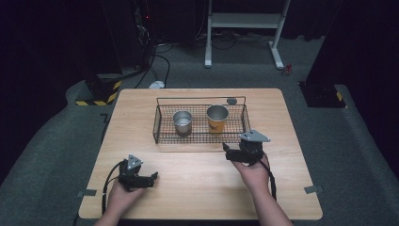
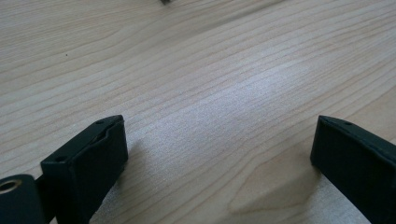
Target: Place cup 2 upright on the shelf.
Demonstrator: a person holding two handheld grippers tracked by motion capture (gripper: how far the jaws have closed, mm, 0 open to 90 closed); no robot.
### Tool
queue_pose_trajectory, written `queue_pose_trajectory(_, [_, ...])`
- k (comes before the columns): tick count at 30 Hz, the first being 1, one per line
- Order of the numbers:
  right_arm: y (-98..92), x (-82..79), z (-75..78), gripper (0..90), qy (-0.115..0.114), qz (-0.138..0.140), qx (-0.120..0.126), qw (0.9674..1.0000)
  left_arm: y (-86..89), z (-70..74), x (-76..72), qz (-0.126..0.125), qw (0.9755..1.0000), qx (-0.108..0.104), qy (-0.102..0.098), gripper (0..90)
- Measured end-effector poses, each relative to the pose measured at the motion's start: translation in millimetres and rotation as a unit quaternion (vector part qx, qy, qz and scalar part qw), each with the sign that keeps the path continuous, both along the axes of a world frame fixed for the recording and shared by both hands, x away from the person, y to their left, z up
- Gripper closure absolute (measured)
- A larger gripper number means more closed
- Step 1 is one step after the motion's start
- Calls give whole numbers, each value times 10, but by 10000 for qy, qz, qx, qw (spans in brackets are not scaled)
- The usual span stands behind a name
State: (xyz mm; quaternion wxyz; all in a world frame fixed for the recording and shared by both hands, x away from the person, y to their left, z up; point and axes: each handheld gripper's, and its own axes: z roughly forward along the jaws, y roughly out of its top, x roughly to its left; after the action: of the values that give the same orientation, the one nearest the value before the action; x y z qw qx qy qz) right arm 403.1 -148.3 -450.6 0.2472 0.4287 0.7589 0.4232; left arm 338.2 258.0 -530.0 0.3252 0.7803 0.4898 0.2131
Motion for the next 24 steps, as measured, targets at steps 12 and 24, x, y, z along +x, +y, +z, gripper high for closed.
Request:
queue_pose_trajectory(12, [-128,-322,-150,100,30,85,-82,9999,0,0,0,1,10000,-1,1,43])
queue_pose_trajectory(24, [-304,-534,-423,103,299,38,-190,9994,0,0,-1,3,10000,-1,2,43])
